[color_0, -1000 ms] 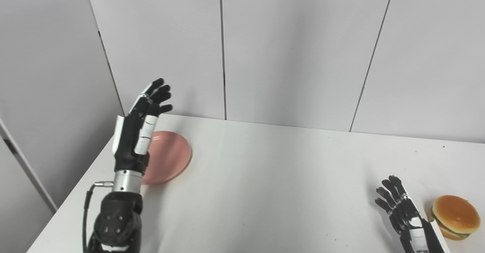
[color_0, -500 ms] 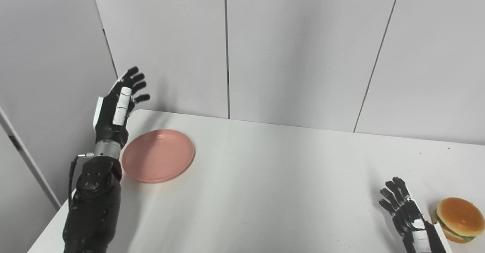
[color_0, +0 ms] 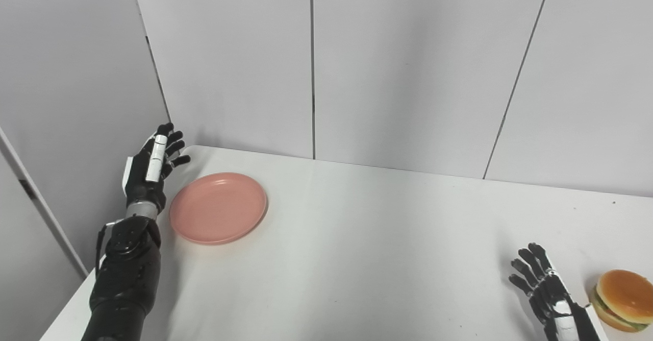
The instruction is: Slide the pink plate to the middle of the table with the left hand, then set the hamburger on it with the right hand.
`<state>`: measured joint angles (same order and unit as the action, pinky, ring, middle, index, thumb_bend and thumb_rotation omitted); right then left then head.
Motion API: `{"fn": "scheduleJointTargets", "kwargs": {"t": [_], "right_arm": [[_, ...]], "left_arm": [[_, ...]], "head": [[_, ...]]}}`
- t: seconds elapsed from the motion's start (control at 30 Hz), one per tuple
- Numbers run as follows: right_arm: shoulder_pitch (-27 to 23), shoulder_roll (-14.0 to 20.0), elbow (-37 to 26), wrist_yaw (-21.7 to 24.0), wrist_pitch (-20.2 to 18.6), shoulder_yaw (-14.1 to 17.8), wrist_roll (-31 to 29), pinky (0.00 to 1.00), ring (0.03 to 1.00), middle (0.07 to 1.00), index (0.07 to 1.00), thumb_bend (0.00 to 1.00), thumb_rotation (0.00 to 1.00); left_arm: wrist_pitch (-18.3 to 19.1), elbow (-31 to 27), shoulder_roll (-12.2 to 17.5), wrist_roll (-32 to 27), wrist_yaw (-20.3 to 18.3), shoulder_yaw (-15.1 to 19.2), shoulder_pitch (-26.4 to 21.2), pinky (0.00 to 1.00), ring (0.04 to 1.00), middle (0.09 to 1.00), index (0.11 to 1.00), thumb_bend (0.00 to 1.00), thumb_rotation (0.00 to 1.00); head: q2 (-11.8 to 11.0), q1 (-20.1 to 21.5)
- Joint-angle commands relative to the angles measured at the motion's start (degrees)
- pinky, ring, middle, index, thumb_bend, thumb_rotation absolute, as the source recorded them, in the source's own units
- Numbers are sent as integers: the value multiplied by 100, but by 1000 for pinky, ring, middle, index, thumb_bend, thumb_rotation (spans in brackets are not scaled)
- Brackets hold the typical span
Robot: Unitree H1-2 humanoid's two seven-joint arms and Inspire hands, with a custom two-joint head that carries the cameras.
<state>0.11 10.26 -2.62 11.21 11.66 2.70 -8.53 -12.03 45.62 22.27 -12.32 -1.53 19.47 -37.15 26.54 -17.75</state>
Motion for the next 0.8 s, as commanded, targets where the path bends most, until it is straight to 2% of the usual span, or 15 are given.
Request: {"fn": "scheduleJointTargets", "kwargs": {"t": [0.0,0.1,0.2,0.33,0.5,0.77], "right_arm": [[304,-153,162,-7,-101,-77,-86,891,919,943,960,887,990],[320,-155,113,4,-139,-73,-136,898,919,942,959,870,978],[349,-153,42,-12,-168,-72,-114,895,918,941,958,861,978],[402,-135,-58,-20,-210,-74,-89,890,919,942,958,857,985],[454,-137,-184,-38,-295,-73,-85,892,921,946,962,856,986],[467,-128,-266,-29,-378,-76,-117,902,926,950,963,848,984]], "left_arm": [[-269,-17,241,-47,-7,18,-349,650,809,795,786,850,807],[-243,67,243,-20,-13,-15,-310,701,814,805,777,850,808],[-311,335,242,39,-28,-79,-265,709,815,807,777,855,811],[-323,536,170,17,-51,-128,-156,726,813,795,758,788,800],[-417,711,135,30,-76,-201,-69,763,828,810,767,787,803],[-419,867,151,41,-106,-330,-48,751,820,800,761,801,797]], "head": [[2,-2],[30,22],[57,47],[100,55],[125,62],[155,78]]}}
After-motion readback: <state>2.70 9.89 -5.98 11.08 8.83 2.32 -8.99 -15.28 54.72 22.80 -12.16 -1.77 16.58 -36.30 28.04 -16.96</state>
